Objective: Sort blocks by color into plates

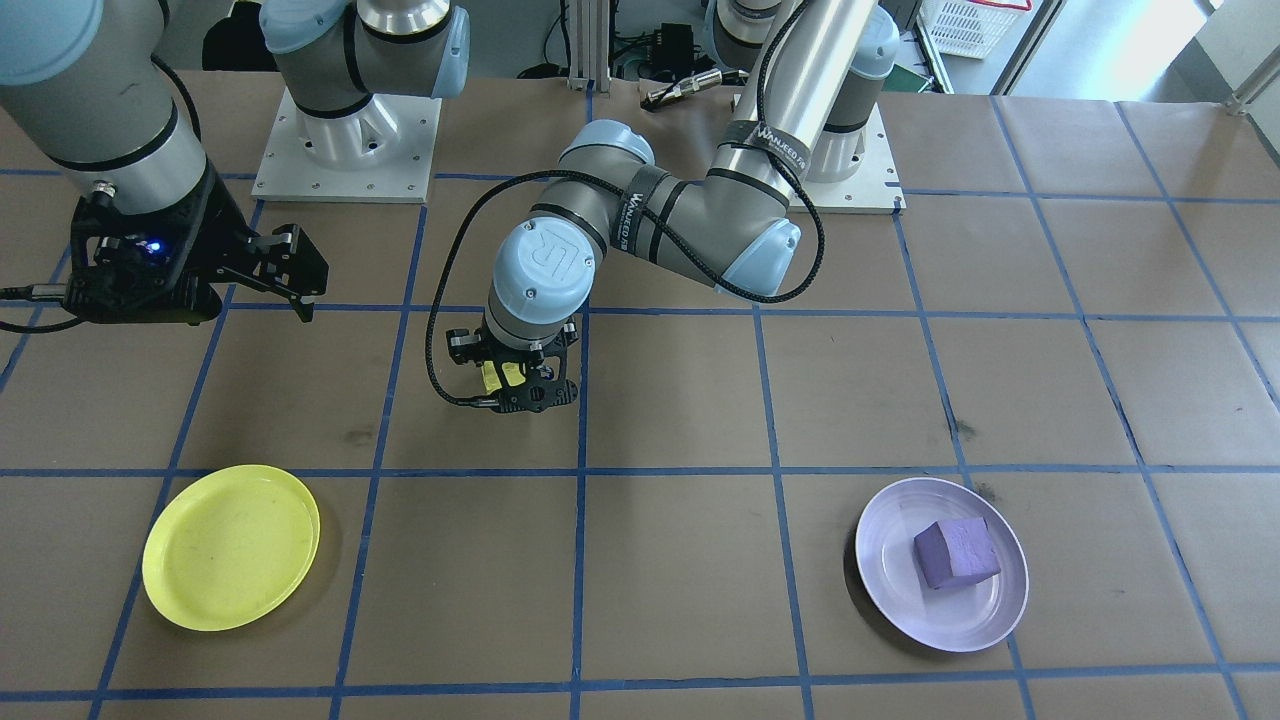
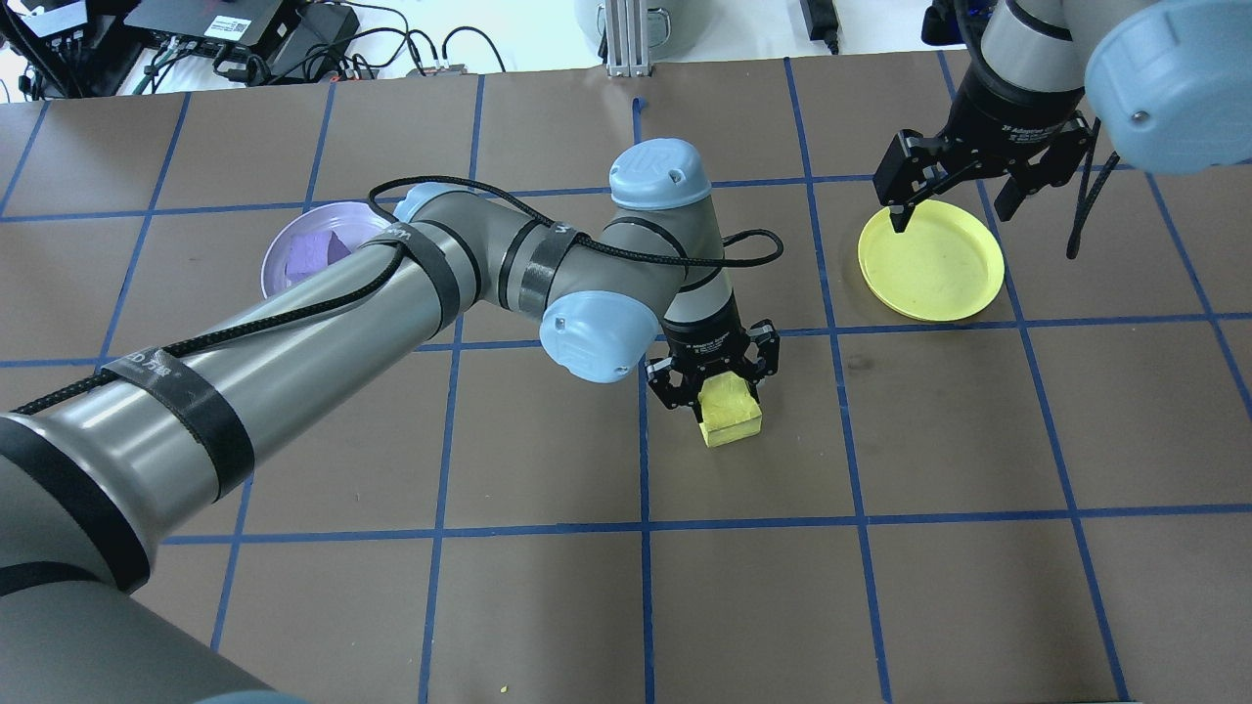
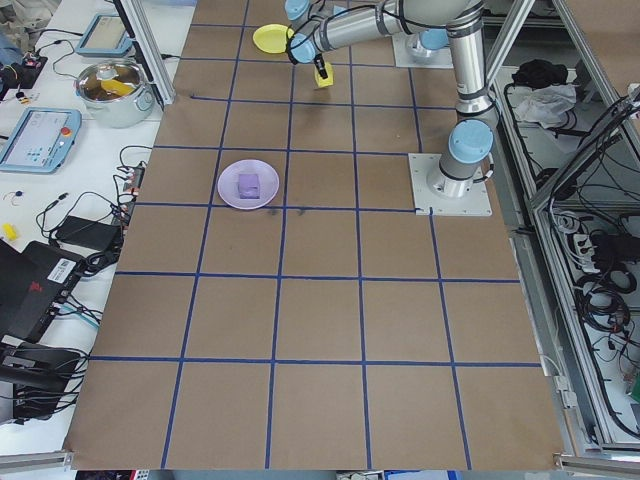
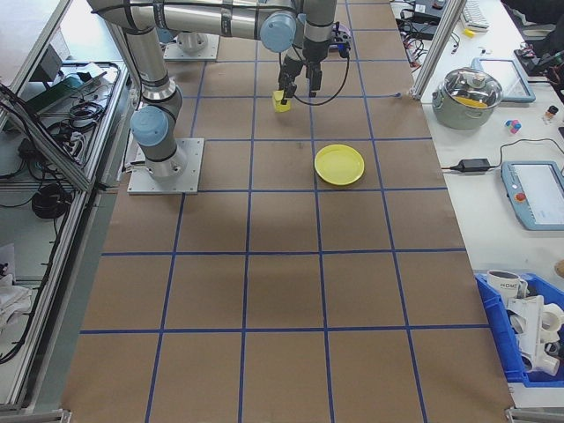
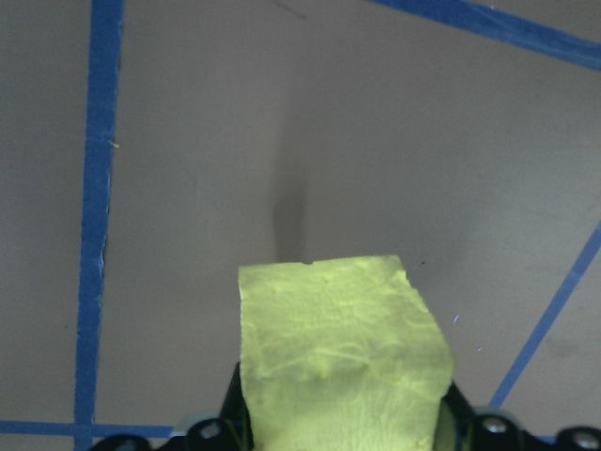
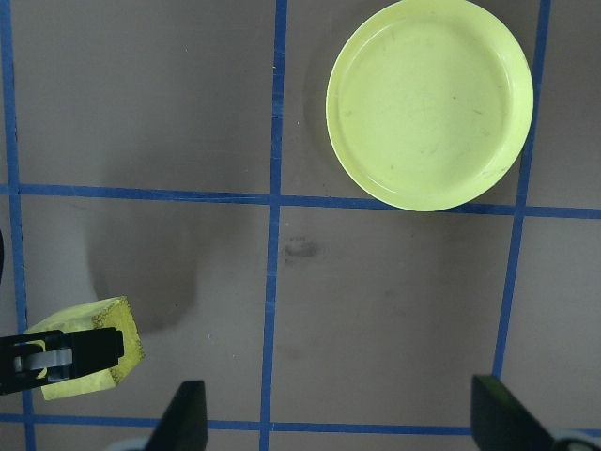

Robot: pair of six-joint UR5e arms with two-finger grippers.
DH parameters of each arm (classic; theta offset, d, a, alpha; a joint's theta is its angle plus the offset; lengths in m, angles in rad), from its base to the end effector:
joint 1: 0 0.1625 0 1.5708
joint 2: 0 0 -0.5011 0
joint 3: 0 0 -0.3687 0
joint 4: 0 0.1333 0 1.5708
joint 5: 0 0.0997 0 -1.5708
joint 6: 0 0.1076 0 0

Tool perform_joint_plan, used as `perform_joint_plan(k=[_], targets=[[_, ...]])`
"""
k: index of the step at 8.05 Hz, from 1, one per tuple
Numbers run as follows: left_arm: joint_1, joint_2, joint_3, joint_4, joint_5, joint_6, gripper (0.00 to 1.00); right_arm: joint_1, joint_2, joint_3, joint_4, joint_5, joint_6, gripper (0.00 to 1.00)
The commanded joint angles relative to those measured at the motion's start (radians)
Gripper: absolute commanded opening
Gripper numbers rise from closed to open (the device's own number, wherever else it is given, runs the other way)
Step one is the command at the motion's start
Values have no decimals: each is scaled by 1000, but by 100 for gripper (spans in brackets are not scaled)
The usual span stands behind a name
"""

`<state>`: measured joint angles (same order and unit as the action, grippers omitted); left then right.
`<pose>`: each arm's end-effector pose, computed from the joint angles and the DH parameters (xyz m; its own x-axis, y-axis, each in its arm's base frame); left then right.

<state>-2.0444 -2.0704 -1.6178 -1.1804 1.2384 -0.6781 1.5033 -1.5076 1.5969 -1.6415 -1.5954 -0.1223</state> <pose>-0.4407 -0.4907 0.2947 -0.9558 -0.2509 0.1534 -0.1914 0.9267 0.3234 0.0969 -0.5042 0.5203 -0.9982 -0.0552 0.0221 -0.0548 0.9983 0.0215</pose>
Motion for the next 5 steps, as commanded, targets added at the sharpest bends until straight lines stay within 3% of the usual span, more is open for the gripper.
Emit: perform_joint_plan(k=[1,3,5], targets=[[0,7,-4,80,3,18,88,0,0,2,-1,5,1,100],[23,56,9,68,61,111,84,0,-2,2,-5,-3,4,100],[119,137,9,6,59,235,88,2,-6,2,-12,-8,-9,100]])
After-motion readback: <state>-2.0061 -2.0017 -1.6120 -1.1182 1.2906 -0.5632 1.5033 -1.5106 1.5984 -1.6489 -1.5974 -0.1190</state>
